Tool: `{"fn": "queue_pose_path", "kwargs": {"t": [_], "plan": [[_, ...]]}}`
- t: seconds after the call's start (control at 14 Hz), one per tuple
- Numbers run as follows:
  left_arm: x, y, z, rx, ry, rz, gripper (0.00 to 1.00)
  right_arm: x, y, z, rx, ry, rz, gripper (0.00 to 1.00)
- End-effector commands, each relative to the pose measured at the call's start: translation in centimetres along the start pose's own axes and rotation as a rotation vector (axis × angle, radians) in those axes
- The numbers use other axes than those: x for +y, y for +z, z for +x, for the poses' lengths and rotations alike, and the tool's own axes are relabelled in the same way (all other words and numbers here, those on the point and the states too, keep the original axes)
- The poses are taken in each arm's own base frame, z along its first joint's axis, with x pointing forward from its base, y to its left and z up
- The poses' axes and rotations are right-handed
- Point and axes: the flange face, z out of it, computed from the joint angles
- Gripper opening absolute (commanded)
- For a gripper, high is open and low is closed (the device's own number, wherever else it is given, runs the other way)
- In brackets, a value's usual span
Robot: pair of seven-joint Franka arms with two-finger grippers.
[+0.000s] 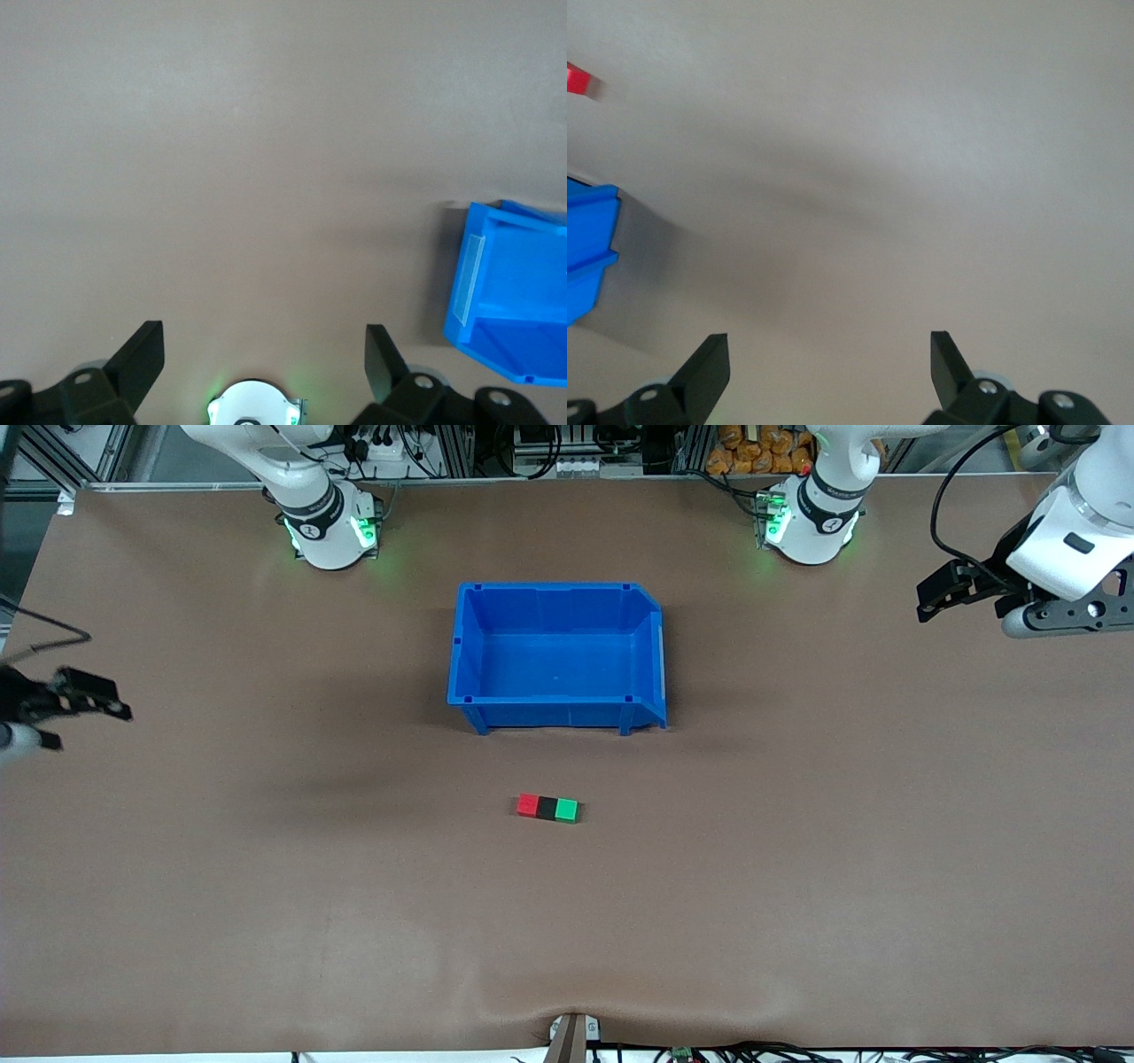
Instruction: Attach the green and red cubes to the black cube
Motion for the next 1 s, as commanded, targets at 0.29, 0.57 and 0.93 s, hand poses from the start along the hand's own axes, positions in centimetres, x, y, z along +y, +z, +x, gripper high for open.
{"fn": "queue_pose_path", "kwargs": {"t": [0.29,0.57,0.93], "plan": [[-2.3,-1.4,-0.1,0.033,-0.02,-0.004,1.0,-3.1,-3.6,-6.7,-0.072,0.279,0.015,1.0],[-2.3,-3.1,0.5,0.05,-0.025,-0.007,1.0,-3.8,-3.6,-5.6,-0.046,0.264,-0.001,1.0],[-1.9,-3.6,0.3,0.055,-0.015,-0.005,1.0,-4.8,-3.7,-5.1,-0.005,0.393,0.042,1.0]]}}
